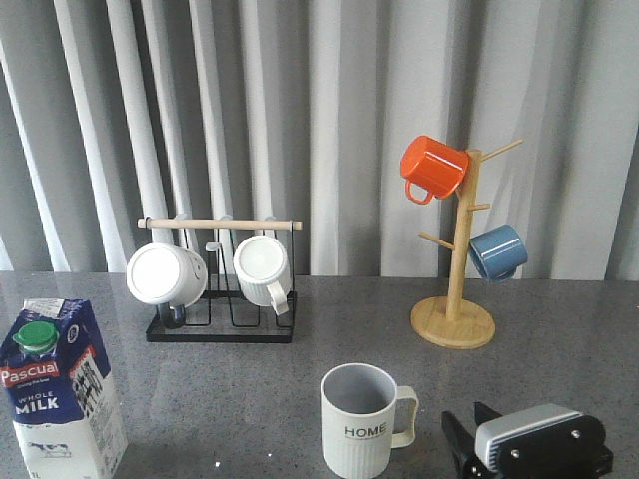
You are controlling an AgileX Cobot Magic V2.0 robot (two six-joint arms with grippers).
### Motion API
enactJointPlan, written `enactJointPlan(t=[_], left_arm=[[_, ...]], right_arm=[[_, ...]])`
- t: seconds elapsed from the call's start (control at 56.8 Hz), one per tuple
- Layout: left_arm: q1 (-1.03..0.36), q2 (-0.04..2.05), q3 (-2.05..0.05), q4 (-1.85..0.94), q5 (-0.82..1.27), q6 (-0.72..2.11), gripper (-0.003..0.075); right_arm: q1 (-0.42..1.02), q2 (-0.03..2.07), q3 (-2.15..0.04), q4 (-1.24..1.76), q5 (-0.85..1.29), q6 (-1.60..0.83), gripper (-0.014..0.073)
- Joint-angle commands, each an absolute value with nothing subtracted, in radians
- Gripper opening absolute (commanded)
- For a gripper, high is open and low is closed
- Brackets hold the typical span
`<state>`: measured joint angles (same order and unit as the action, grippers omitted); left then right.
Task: Place milk next to cup
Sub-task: 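Open the right gripper and withdraw it from the mug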
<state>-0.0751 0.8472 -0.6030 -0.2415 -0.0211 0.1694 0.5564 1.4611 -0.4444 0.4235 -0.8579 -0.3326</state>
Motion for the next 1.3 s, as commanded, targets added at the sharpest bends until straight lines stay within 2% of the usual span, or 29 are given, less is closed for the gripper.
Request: enactJointPlan(t=[0.0,0.176,0.299,0.528,0.686,0.862,1.056,1.285], left_arm=[[-0.081,0.846,-0.637,-0.249,-0.093,0.161,0.0485],[-0.081,0.846,-0.637,-0.249,-0.093,0.161,0.0485],[-0.081,0.846,-0.637,-0.249,-0.093,0.161,0.0485],[-0.081,0.846,-0.637,-0.249,-0.093,0.161,0.0485],[-0.081,0.846,-0.637,-0.249,-0.093,0.161,0.0485],[-0.081,0.846,-0.637,-0.249,-0.093,0.161,0.0485],[-0.081,0.846,-0.637,-0.249,-0.093,0.161,0.0485],[-0.081,0.846,-0.637,-0.249,-0.093,0.161,0.0485]], right_arm=[[0.553,1.345,-0.448,0.41,-0.842,-0.409,0.026],[0.553,1.23,-0.448,0.5,-0.745,-0.599,0.0224],[0.535,1.184,-0.448,0.536,-0.769,-0.603,0.0203],[0.419,1.146,-0.448,0.468,-0.719,-0.543,0.0186],[0.291,1.143,-0.448,0.304,-0.649,-0.387,0.0134],[0.112,1.111,-0.448,0.068,-0.628,-0.105,-0.0013],[-0.01,0.992,-0.448,-0.137,-0.576,0.059,-0.0008],[-0.026,0.945,-0.448,-0.139,-0.485,0.058,-0.0006]])
